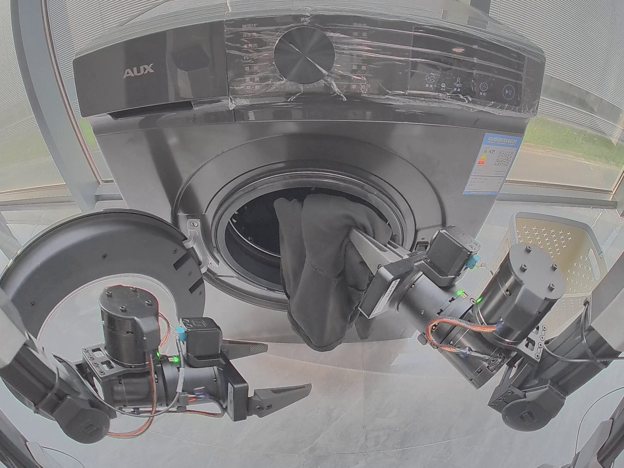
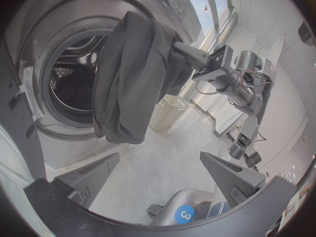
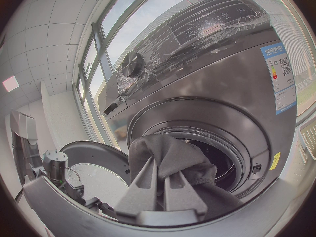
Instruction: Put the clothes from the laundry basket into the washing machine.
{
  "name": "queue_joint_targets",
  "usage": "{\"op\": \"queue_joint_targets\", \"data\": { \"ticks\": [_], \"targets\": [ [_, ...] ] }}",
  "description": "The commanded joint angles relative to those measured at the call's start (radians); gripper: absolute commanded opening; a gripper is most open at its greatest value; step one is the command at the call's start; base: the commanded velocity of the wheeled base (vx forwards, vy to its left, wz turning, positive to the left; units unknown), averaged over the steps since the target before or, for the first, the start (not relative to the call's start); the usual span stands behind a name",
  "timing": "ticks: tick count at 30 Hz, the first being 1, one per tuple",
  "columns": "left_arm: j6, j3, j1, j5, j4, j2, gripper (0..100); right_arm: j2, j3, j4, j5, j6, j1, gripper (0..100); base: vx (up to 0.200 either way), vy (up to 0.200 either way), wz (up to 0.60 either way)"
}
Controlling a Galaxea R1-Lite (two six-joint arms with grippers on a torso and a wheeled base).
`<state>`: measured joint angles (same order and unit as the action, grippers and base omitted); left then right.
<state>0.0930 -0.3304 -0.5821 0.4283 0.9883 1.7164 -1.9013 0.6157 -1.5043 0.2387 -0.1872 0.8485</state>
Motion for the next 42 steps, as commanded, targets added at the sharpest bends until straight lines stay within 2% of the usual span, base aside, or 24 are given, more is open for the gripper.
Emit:
{"op": "queue_joint_targets", "data": {
  "ticks": [1,12,17,19,26,32,37,42],
  "targets": [
    [0.045,-0.021,-0.008,-0.003,0.058,0.144,100,0.001,-0.001,-0.001,0.002,0.000,0.014,0,0.000,0.000,0.00],
    [0.056,-0.098,-0.007,-0.011,0.153,0.302,100,0.001,-0.001,-0.002,0.002,0.000,0.023,0,0.000,0.000,0.00],
    [0.119,-0.147,-0.008,-0.062,0.208,0.345,100,0.001,-0.001,-0.005,0.004,0.000,0.027,0,0.000,0.000,0.00],
    [0.129,-0.162,-0.012,-0.068,0.220,0.356,100,-0.001,-0.001,-0.005,0.004,0.000,0.030,0,0.000,0.000,0.00],
    [0.134,-0.190,-0.021,-0.080,0.230,0.384,100,-0.004,-0.001,-0.007,0.004,0.000,0.034,0,0.000,0.000,0.00],
    [0.134,-0.219,-0.036,-0.143,0.253,0.401,100,-0.015,-0.001,-0.019,0.004,0.000,0.034,0,0.000,0.000,0.00],
    [0.133,-0.259,-0.044,-0.229,0.279,0.419,100,-0.015,-0.002,-0.021,0.005,-0.001,0.034,0,0.000,0.000,0.00],
    [0.126,-0.262,-0.044,-0.246,0.283,0.419,100,-0.015,-0.005,-0.021,0.005,-0.001,0.034,0,0.000,0.000,0.00]
  ]
}}
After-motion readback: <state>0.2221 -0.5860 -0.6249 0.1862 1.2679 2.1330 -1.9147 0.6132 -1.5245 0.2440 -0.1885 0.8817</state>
